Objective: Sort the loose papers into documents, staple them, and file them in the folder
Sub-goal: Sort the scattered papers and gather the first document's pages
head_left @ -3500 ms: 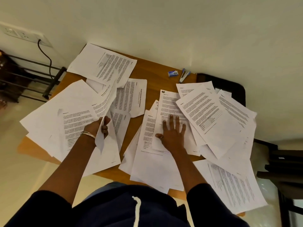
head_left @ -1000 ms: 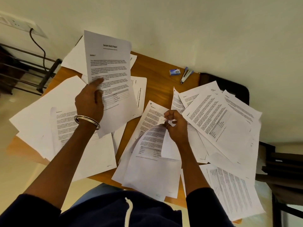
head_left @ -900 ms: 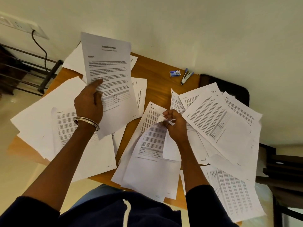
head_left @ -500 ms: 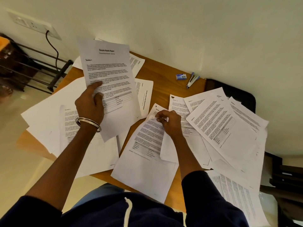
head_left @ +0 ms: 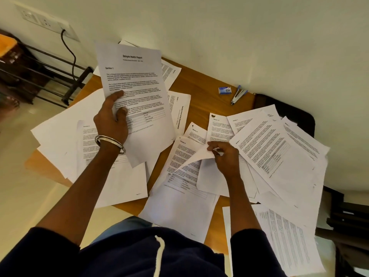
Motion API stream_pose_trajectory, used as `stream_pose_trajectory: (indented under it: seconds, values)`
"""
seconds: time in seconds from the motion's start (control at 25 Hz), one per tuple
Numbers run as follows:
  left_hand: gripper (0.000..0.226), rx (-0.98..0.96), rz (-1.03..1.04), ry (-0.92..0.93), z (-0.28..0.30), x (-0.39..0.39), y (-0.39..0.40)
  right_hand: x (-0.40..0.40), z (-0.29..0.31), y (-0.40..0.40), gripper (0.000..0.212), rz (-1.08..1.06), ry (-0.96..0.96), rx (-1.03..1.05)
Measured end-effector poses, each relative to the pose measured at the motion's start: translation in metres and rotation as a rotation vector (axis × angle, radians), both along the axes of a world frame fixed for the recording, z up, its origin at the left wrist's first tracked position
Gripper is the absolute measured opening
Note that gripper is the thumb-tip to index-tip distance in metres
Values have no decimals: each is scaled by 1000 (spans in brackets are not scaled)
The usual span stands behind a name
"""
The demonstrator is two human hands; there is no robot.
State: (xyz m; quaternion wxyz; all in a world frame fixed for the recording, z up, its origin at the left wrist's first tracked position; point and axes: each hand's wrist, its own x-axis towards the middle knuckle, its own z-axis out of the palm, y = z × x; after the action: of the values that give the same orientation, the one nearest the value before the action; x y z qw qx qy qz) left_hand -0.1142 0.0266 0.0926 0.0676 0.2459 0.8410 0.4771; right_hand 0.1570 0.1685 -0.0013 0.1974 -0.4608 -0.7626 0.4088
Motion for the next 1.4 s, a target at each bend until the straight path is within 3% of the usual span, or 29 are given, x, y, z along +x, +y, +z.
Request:
stream_pose_trajectory:
  seconds: [0.32, 0.4, 0.48, 0.56, 0.68, 0.8, 0.92, 1.08, 1.24, 1.32, 1.4]
  values:
    - [33, 90, 23, 25, 8, 1, -4, -3, -1, 1, 23, -19, 18, -29]
    - [32, 103, 63, 52, 11, -2, -8, -23, -6, 4, 28, 12, -139, 27]
    - [32, 103, 93, 48, 13, -5, -12, -44, -7, -2, 47, -21, -320, 57]
    - [33, 105, 100, 57, 13, -8, -17, -57, -8, -18, 55, -84, -390, 109]
    - [33, 100, 138, 27, 13, -12, -22, -54, -18, -57, 46, 73, -509, 178]
    - [32, 109, 164, 14, 13, -14, -24, -35, -35, -84, 68, 222, -693, 245]
    - [32, 132, 155, -11, 12, -13, -22, -15, -39, -79, 83, 242, -767, 272]
    - [34, 209, 102, -66, 14, 2, -7, -11, -26, -67, 77, 217, -819, 240]
    - [38, 291, -7, -236, 0, 12, 15, -4, -12, -82, 66, 311, -727, 92]
    - [40, 340, -40, -347, -4, 24, 29, 22, -11, -79, 66, 99, -623, 108]
    - [40, 345, -35, -409, -5, 38, 38, 56, -7, -65, 68, -317, -534, 147]
